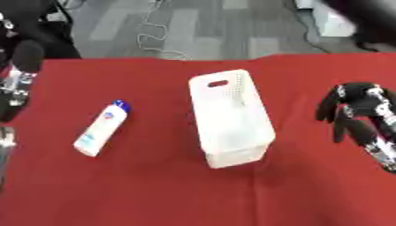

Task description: Pick up objects on the table and place them in the box.

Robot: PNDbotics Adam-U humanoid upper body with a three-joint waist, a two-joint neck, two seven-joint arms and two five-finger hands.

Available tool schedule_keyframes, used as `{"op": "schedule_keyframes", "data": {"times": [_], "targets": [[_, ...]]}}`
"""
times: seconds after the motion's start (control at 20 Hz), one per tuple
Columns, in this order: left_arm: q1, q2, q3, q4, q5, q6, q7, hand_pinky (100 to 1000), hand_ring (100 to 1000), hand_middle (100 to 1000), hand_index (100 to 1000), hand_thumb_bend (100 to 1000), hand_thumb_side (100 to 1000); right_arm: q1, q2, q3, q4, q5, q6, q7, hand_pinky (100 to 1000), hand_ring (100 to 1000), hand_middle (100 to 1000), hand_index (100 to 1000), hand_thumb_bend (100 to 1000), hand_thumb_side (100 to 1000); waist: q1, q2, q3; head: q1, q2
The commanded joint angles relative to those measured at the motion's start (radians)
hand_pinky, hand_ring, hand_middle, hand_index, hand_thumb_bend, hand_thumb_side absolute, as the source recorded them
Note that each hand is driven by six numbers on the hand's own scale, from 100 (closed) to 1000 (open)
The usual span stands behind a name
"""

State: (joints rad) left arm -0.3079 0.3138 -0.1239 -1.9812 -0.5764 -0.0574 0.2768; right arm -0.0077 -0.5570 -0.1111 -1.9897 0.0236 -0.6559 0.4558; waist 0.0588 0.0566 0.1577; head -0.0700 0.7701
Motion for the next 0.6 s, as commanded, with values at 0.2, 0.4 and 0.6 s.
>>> {"op": "schedule_keyframes", "data": {"times": [0.2, 0.4, 0.6], "targets": [[-0.01, 0.014, 0.01, -0.019, -0.004, -0.004, -0.001, 684, 512, 700, 795, 445, 1000, -0.001, -0.024, -0.006, -0.01, 0.003, -0.118, 0.122, 335, 478, 513, 354, 200, 1000, -0.003, -0.011, -0.001, 0.012, 0.0], [-0.009, 0.014, 0.01, -0.019, -0.005, -0.002, -0.003, 683, 512, 701, 795, 445, 1000, -0.002, -0.024, -0.006, -0.01, 0.002, -0.117, 0.122, 335, 478, 513, 354, 200, 1000, -0.002, -0.011, -0.001, 0.012, 0.0], [-0.006, 0.017, 0.013, -0.019, -0.051, 0.082, -0.072, 575, 501, 729, 811, 432, 1000, -0.002, -0.023, -0.009, -0.01, 0.004, -0.115, 0.124, 334, 478, 513, 356, 200, 1000, -0.002, -0.008, -0.008, 0.013, 0.0]]}}
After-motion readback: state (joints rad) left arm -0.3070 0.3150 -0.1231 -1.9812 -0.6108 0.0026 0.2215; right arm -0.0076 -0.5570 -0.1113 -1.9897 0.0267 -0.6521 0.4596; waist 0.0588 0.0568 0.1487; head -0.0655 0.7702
